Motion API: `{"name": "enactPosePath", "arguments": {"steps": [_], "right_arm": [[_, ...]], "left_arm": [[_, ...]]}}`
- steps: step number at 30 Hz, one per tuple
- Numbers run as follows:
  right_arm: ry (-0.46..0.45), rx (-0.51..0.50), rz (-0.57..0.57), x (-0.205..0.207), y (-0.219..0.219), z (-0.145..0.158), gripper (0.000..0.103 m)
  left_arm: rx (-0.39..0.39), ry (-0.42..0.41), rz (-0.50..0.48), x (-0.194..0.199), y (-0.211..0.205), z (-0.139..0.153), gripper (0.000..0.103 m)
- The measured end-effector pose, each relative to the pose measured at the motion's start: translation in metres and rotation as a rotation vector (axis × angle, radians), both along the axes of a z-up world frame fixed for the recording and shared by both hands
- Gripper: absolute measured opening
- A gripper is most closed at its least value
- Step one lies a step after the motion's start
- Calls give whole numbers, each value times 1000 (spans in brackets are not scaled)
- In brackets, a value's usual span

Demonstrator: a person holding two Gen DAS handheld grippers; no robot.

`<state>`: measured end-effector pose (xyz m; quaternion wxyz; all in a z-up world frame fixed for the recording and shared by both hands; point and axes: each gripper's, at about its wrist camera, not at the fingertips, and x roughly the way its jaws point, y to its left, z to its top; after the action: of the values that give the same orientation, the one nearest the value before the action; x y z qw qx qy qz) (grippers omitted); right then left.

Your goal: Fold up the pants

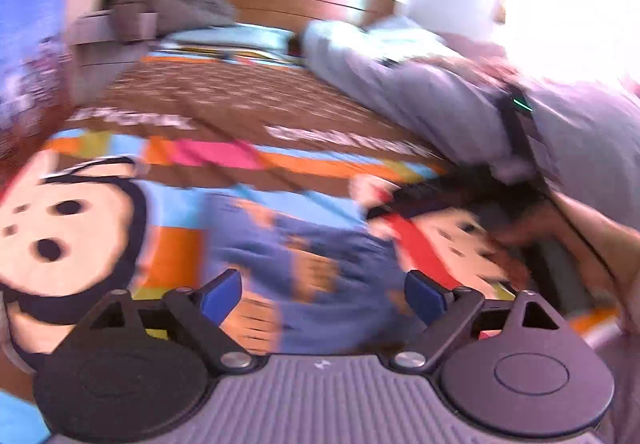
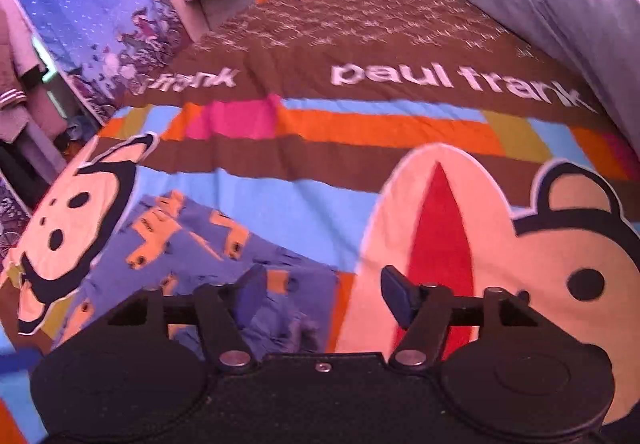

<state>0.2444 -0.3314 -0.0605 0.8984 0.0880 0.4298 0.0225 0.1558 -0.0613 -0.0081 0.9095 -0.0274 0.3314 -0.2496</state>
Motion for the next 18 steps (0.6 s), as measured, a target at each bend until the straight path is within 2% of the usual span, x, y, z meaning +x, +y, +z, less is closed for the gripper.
{"name": "enactPosePath", "arguments": {"steps": [2,4,5,6,8,12,13,15,17,18], "right_arm": [[7,26,43,1,10,2,72],[7,14,98,1,25,4,78],[14,3,141,0,34,4,79],[31,-10,195,-3,43,4,81],[67,-68,271,-12,57,2,81],[198,-253,303,-25,59,-21,79],[223,-259,313,-26,56,-26,79],[241,-201,272,-26,45,-24,79],[196,-179,246,-28,43,-14,79],[142,-160,245,-30,46,-6,79]], "left_arm": [[9,31,133,14,8,-4,89],[-3,95,222,31,15,-15,70],[-16,139,227,38,17,-23,46],[-34,199,225,44,18,-34,29],[-44,238,241,42,20,-50,22],[-19,198,206,22,26,-68,21],[-9,186,197,18,26,-69,21],[-7,168,190,13,28,-70,21],[-33,172,197,9,33,-70,21],[-52,181,202,10,35,-71,22]]}}
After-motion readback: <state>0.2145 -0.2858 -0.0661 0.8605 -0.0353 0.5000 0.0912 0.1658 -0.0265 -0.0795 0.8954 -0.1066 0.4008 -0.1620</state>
